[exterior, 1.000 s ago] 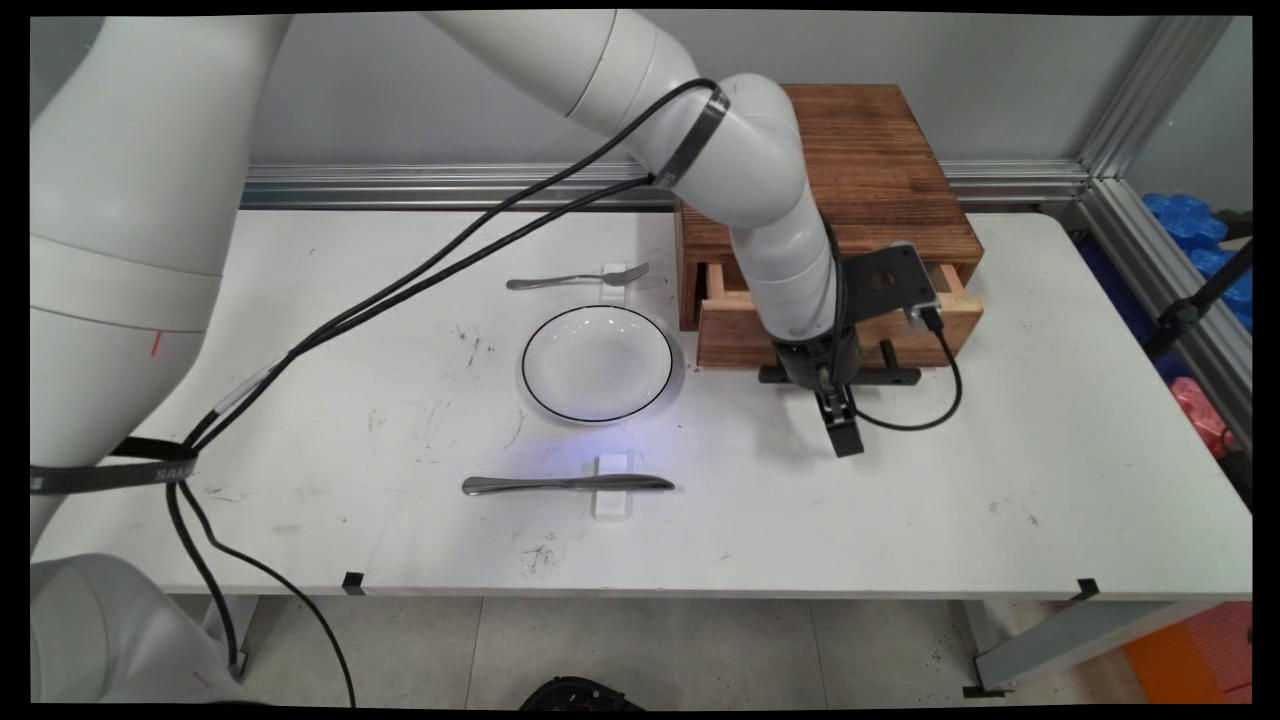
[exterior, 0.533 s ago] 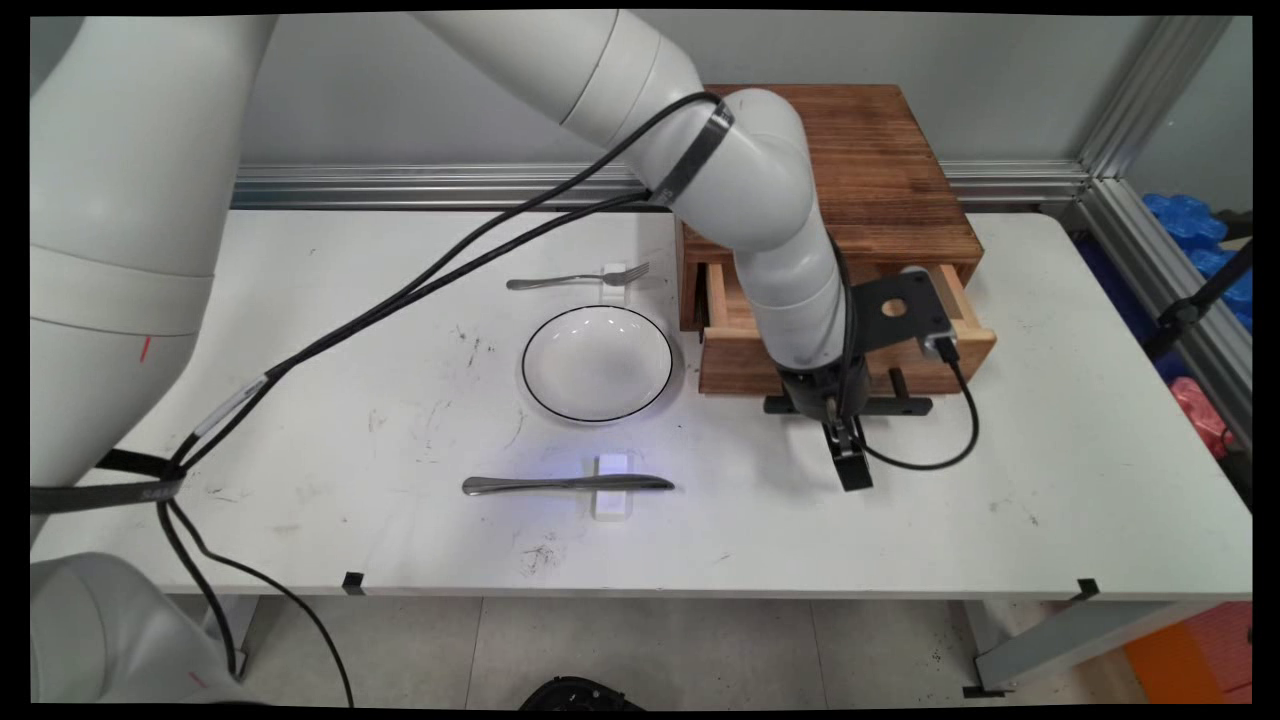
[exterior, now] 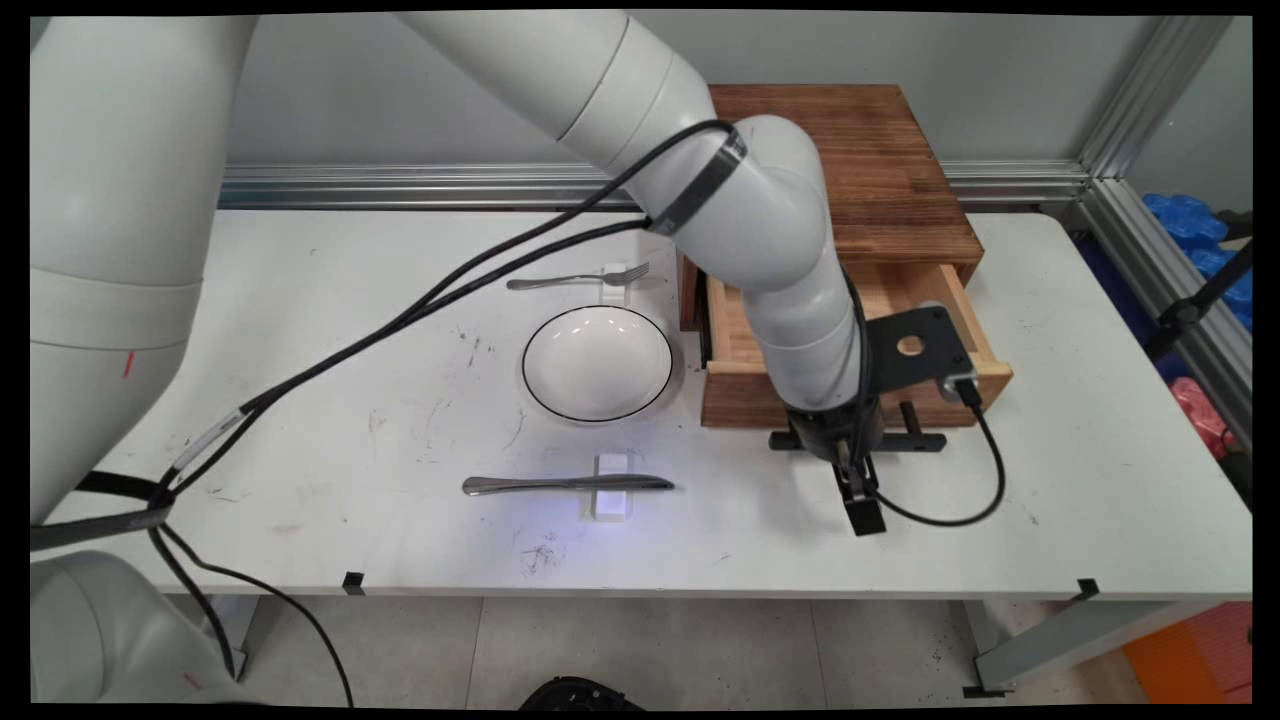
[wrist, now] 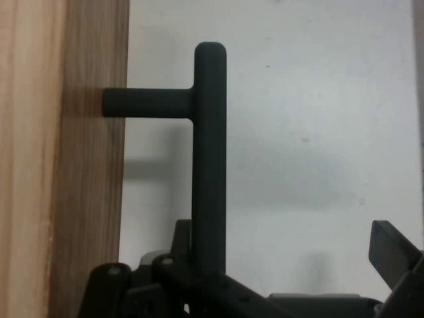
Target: Open the drawer
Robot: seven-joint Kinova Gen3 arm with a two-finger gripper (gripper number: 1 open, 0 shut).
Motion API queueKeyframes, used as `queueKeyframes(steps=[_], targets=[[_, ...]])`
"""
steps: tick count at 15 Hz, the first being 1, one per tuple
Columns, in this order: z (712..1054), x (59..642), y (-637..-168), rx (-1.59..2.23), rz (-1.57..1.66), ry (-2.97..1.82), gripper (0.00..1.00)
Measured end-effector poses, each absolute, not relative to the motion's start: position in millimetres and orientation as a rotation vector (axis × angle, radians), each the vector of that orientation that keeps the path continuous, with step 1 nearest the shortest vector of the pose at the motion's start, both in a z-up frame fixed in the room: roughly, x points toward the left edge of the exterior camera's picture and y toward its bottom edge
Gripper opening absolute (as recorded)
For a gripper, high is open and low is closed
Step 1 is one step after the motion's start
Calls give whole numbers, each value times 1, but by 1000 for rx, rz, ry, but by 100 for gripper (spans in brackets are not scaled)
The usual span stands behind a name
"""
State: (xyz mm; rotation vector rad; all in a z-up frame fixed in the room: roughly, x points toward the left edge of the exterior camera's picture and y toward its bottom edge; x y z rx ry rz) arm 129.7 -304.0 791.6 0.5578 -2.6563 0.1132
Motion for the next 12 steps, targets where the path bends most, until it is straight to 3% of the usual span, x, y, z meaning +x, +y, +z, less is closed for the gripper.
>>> queueKeyframes(steps=[12], targets=[[792,105,-252,569,77,-2665,100]])
